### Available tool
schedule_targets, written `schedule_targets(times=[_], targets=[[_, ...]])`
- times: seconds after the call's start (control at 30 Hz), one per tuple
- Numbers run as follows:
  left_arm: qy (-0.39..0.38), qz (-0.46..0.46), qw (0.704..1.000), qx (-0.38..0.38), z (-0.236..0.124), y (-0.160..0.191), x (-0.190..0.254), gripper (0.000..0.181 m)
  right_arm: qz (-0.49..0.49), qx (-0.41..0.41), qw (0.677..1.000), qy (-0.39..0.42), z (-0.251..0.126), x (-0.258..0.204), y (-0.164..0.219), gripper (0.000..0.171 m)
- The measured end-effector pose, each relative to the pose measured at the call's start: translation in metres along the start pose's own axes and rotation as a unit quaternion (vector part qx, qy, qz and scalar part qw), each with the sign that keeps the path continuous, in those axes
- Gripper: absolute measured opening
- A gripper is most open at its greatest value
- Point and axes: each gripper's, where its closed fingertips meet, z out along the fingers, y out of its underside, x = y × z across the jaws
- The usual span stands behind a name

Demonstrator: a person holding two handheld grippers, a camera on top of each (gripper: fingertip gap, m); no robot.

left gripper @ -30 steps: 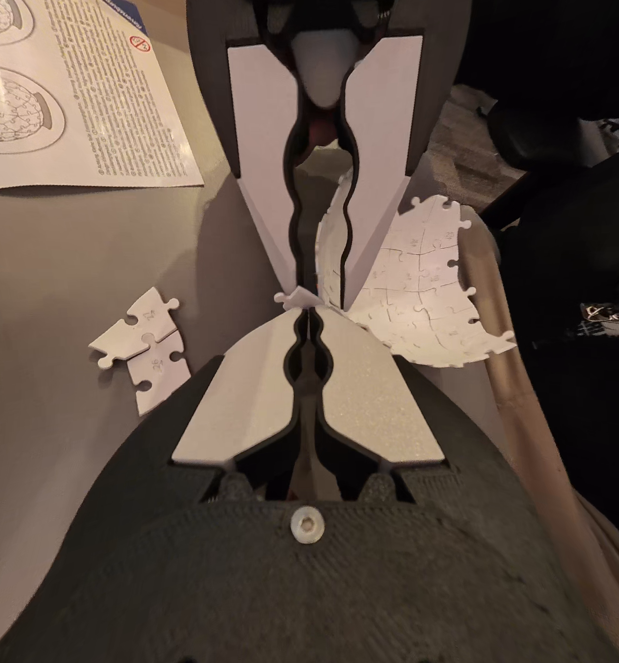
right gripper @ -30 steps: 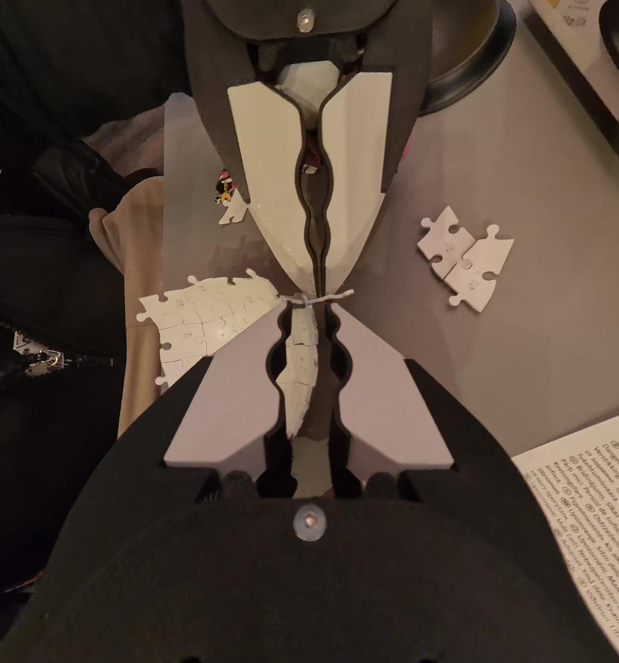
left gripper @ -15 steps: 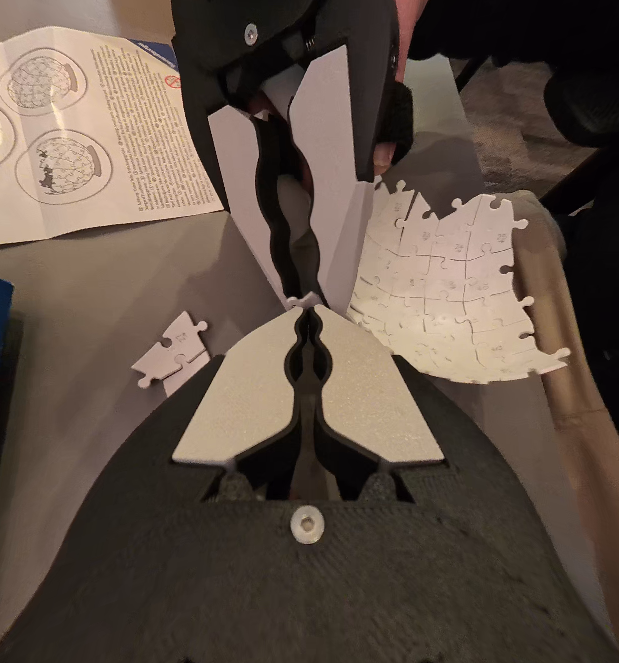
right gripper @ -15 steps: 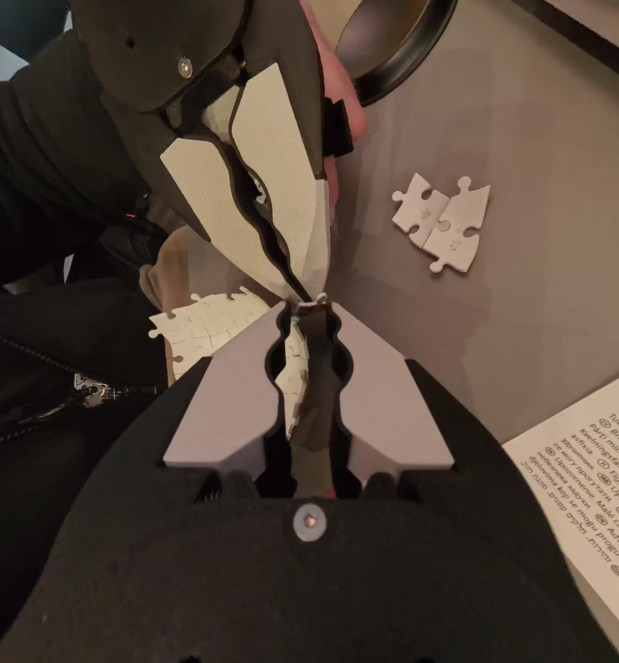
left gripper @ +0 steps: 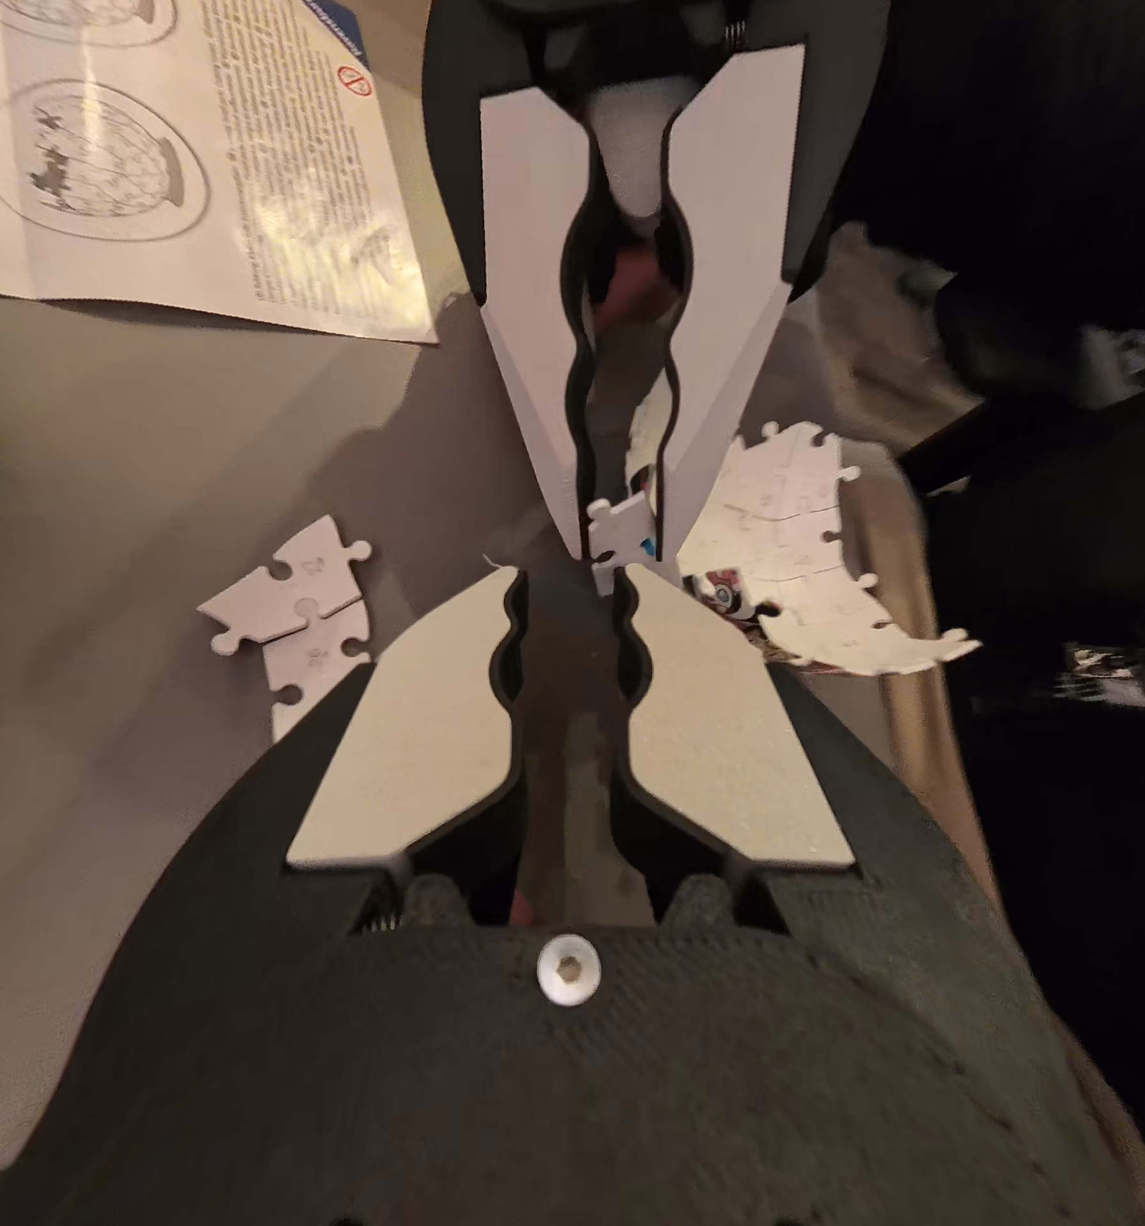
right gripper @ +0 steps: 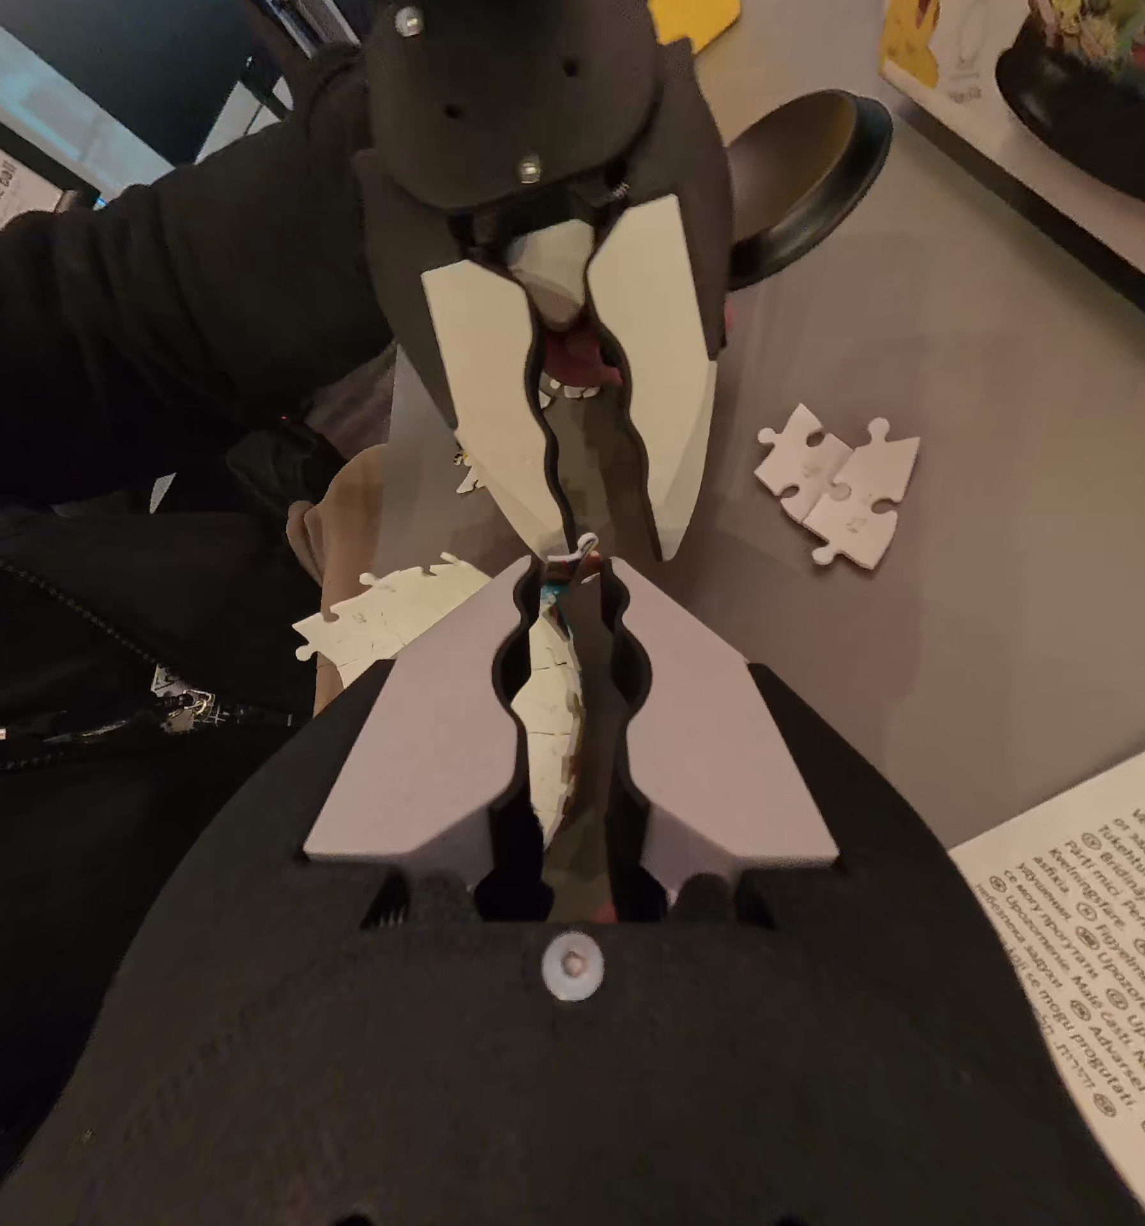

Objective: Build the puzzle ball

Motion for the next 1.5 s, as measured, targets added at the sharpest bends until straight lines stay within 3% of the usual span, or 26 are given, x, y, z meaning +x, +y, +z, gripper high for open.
schedule_targets(times=[0.17,0.43,0.67,0.87,1.13,1.27,1.4,1.5], targets=[[0.111,-0.045,0.993,0.011,0.001,0.001,0.022,0.021,-0.023,0.007,1.0,-0.007,-0.001,-0.006,-0.004,0.016],[0.127,-0.069,0.989,0.033,-0.002,-0.002,0.023,0.002,-0.028,0.008,1.0,-0.004,-0.003,-0.005,-0.004,0.013],[0.083,-0.058,0.995,0.001,-0.006,-0.004,0.016,0.002,-0.058,-0.021,0.997,0.043,-0.008,0.004,-0.007,0.015],[0.037,-0.041,0.998,-0.036,-0.01,-0.005,0.007,0.004,-0.083,-0.044,0.994,0.055,-0.006,0.006,-0.012,0.001],[-0.028,-0.076,0.997,0.002,-0.026,-0.007,0.014,0.045,-0.028,-0.018,0.997,0.071,-0.01,0.018,-0.011,0.001],[-0.062,-0.076,0.995,0.006,-0.02,-0.014,0.023,0.051,-0.008,-0.013,0.996,0.082,-0.009,0.023,-0.01,0.001],[-0.128,-0.075,0.988,-0.043,-0.01,-0.005,0.01,0.047,0.009,-0.006,0.995,0.103,-0.008,0.026,-0.012,0.001],[-0.152,-0.087,0.981,-0.081,-0.004,0.009,-0.002,0.033,0.017,0.004,0.993,0.113,-0.008,0.025,-0.013,0.001]])
